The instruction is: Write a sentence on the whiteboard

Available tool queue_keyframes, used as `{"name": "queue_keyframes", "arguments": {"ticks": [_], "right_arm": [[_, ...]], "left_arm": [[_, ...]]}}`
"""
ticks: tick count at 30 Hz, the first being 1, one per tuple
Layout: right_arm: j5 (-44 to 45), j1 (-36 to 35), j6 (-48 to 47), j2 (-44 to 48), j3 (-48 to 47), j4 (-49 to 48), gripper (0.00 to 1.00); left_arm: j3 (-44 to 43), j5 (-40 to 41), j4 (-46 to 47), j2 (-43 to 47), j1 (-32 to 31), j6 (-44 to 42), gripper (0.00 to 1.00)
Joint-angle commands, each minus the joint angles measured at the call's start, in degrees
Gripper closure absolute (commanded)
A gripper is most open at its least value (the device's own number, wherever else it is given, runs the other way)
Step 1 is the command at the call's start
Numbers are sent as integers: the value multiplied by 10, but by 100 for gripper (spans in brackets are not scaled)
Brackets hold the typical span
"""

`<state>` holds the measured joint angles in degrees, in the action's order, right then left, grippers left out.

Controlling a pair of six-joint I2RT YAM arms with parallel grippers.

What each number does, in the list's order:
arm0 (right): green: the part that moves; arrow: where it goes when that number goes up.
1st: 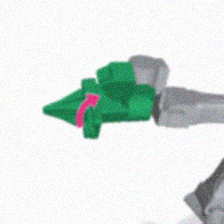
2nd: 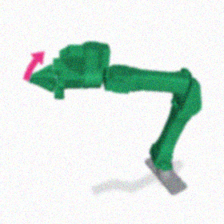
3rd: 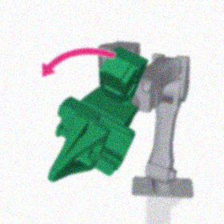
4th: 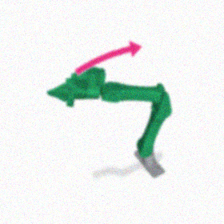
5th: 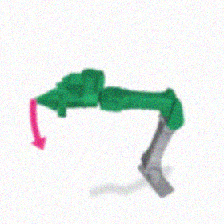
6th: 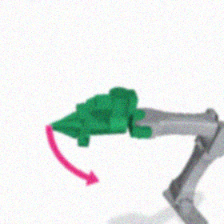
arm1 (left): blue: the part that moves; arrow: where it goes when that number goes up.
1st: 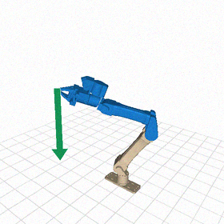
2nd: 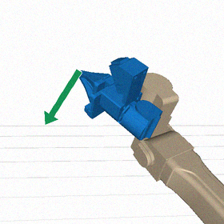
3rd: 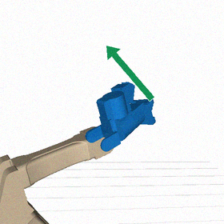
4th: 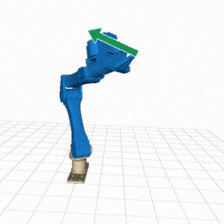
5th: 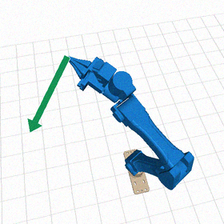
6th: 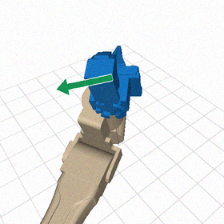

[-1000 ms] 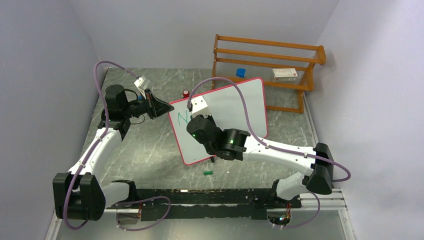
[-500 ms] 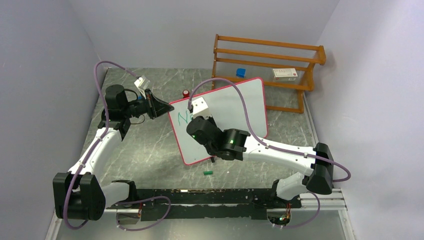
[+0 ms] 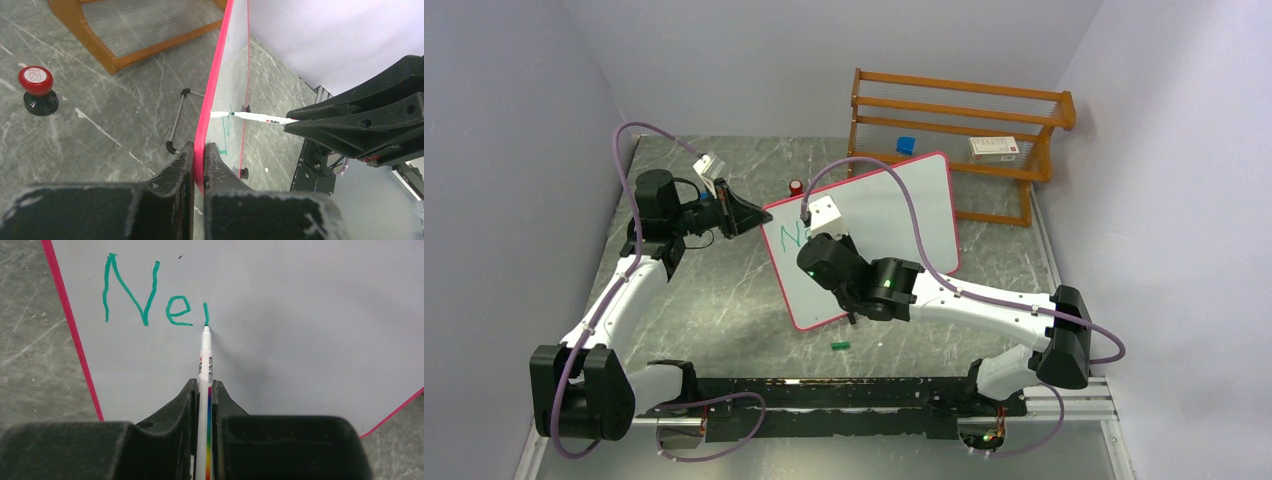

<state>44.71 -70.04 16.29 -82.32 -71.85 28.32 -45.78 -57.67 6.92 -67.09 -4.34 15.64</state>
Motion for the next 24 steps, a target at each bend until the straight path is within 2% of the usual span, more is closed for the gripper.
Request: {"name": "queue_keyframes", "arguments": {"ticks": [1,24], "right_arm": [[19,4,1,10,9,-7,100],[42,9,-33,12,-1,-56,100]], "left_arm": [[7,5,-24,-6,-8,-36,95],[7,0,-21,-8,-8,-34,95]]}}
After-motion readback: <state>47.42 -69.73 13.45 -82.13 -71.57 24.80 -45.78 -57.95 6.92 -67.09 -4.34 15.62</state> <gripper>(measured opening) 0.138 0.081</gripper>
